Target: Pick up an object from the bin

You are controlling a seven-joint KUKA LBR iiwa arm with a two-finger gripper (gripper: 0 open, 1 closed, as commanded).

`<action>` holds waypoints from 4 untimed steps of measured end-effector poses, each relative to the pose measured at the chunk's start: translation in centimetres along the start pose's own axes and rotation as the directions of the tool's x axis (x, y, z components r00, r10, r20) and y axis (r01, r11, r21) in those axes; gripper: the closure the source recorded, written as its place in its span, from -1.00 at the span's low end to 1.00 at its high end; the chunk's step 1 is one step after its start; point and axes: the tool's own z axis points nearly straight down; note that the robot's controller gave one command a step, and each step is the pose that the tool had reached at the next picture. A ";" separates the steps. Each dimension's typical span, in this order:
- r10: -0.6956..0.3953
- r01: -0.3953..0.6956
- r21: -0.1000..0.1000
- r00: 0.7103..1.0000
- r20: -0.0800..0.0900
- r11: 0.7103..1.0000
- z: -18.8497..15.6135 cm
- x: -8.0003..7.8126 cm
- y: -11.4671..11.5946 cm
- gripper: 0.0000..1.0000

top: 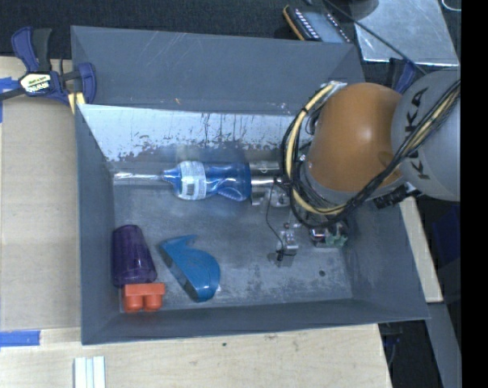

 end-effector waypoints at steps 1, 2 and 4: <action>0.001 -0.001 0.000 1.000 0.009 1.000 -0.5 -0.2 0.0 -1.00; -0.087 0.087 0.000 0.996 0.004 0.996 -2.2 -6.7 0.5 -1.00; -0.096 0.097 -0.006 0.995 0.025 0.995 4.8 -8.6 -2.9 -1.00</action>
Offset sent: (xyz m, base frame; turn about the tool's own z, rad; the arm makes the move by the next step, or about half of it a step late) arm 0.0795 0.0067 0.0245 -0.1055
